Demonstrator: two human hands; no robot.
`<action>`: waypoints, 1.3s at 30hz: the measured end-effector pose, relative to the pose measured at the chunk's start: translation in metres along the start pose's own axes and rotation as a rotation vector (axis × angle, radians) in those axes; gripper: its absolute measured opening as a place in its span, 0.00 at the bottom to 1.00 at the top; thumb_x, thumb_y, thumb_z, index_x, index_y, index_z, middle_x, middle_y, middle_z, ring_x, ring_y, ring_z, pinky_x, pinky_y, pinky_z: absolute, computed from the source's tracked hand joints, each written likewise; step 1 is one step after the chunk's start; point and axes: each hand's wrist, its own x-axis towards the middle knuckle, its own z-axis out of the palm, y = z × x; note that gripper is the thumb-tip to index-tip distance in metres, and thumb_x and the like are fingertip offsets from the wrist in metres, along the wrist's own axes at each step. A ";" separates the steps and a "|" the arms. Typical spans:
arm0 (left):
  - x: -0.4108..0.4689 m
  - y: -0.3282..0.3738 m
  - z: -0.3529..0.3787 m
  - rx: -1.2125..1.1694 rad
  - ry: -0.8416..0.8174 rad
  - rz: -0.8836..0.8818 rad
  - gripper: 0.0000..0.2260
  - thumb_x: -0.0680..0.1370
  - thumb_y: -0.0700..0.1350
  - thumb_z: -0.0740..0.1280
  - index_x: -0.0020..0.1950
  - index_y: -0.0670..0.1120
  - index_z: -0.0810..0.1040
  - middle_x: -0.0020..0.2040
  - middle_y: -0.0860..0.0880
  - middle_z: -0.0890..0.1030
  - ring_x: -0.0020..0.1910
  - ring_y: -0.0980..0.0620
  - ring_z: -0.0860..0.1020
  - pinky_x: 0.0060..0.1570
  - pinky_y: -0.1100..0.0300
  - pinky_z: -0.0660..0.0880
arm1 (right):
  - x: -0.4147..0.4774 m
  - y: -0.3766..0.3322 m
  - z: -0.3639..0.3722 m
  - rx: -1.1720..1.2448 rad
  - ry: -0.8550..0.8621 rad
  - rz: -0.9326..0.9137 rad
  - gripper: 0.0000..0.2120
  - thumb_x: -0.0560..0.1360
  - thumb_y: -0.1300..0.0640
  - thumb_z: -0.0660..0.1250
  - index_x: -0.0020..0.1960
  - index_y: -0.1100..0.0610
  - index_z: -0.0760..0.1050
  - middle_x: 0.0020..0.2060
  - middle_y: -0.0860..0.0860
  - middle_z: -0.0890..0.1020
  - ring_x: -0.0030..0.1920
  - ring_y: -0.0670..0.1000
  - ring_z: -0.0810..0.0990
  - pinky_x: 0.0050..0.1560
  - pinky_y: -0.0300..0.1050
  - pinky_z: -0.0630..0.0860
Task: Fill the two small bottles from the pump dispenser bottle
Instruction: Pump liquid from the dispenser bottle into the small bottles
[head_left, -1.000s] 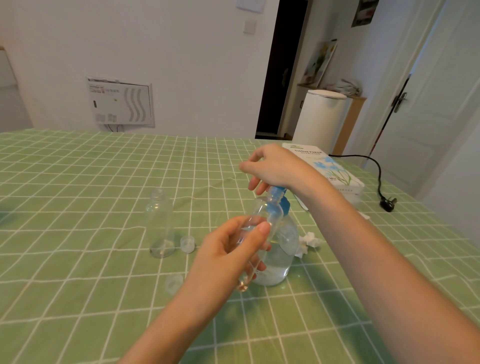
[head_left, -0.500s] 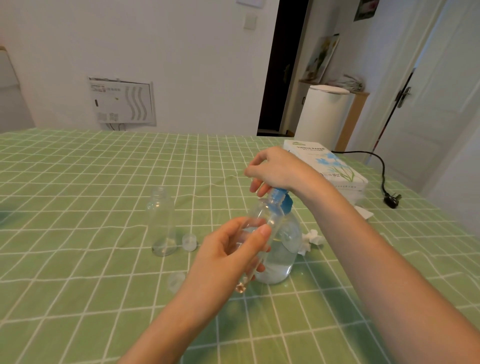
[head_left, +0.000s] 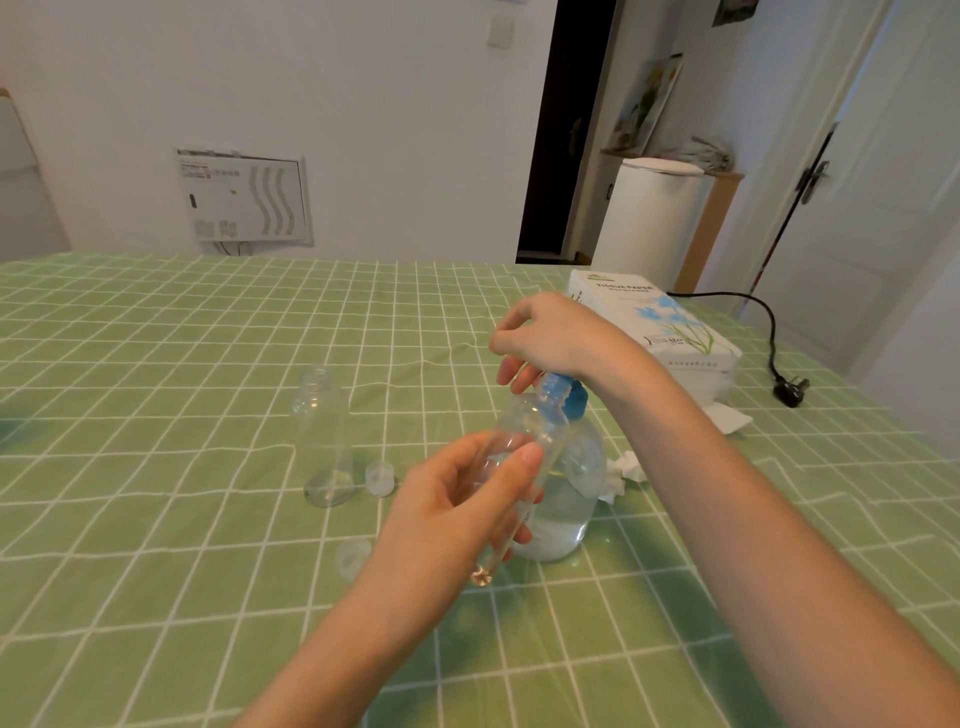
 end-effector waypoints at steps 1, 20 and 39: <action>0.000 0.000 0.000 0.001 0.001 0.000 0.18 0.64 0.55 0.67 0.49 0.48 0.82 0.34 0.49 0.83 0.28 0.58 0.77 0.28 0.69 0.73 | 0.000 0.000 0.000 -0.003 -0.001 -0.002 0.13 0.76 0.58 0.62 0.57 0.62 0.74 0.34 0.50 0.83 0.53 0.61 0.81 0.54 0.52 0.77; -0.001 -0.001 -0.001 0.023 -0.019 0.004 0.17 0.65 0.57 0.67 0.48 0.50 0.81 0.35 0.50 0.83 0.29 0.58 0.77 0.28 0.68 0.73 | 0.001 0.002 -0.001 -0.008 -0.017 -0.010 0.08 0.76 0.57 0.62 0.53 0.58 0.75 0.33 0.48 0.83 0.52 0.57 0.82 0.52 0.46 0.77; -0.001 -0.001 -0.001 0.068 -0.023 0.027 0.17 0.63 0.59 0.66 0.47 0.53 0.80 0.34 0.53 0.83 0.29 0.58 0.78 0.29 0.69 0.73 | 0.001 0.000 -0.004 -0.057 -0.030 -0.019 0.11 0.74 0.58 0.67 0.56 0.57 0.74 0.34 0.48 0.82 0.42 0.49 0.81 0.43 0.39 0.75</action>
